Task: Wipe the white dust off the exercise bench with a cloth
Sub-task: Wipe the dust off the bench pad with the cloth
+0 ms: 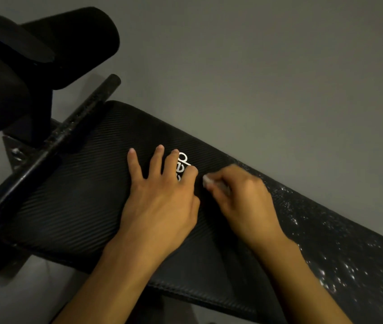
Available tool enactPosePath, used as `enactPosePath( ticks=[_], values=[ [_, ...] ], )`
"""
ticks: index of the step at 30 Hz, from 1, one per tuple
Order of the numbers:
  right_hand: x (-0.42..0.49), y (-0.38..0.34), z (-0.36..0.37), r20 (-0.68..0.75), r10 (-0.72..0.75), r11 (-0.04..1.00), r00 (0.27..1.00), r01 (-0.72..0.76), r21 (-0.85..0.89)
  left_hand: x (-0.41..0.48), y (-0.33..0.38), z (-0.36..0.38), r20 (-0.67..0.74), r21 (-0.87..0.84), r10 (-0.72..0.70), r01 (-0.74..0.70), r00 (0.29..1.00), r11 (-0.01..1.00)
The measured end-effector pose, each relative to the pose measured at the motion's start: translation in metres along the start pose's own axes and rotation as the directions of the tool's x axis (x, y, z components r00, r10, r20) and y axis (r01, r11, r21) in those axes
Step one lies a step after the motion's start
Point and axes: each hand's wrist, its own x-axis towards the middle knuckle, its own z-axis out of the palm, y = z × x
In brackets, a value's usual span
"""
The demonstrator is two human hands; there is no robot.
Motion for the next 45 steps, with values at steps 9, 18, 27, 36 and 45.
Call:
enactPosePath(
  ticks=[9, 18, 27, 36, 45],
  values=[
    [-0.059, -0.022, 0.000, 0.006, -0.038, 0.989, 0.999, 0.037, 0.142, 0.000, -0.002, -0.002, 0.008, -0.033, 0.007, -0.007, 1.000, 0.999],
    [-0.084, -0.010, -0.015, -0.008, 0.050, 0.998, 0.999, -0.051, -0.042, -0.001, -0.001, -0.004, 0.040, -0.026, 0.030, -0.029, 0.999, 0.999],
    [-0.128, 0.000, -0.031, 0.045, 0.102, 0.994, 0.994, -0.104, 0.044, -0.010, 0.020, 0.005, 0.015, 0.040, 0.120, -0.120, 0.993, 0.992],
    [-0.139, 0.012, -0.045, 0.202, -0.021, 0.987, 0.979, -0.011, 0.159, -0.029, 0.050, 0.013, 0.089, -0.024, 0.195, -0.194, 0.977, 0.981],
    [-0.137, 0.014, -0.045, 0.185, -0.034, 0.976, 0.982, -0.006, 0.216, -0.031, 0.049, 0.018, 0.018, 0.006, 0.223, -0.223, 0.975, 0.975]
  ],
)
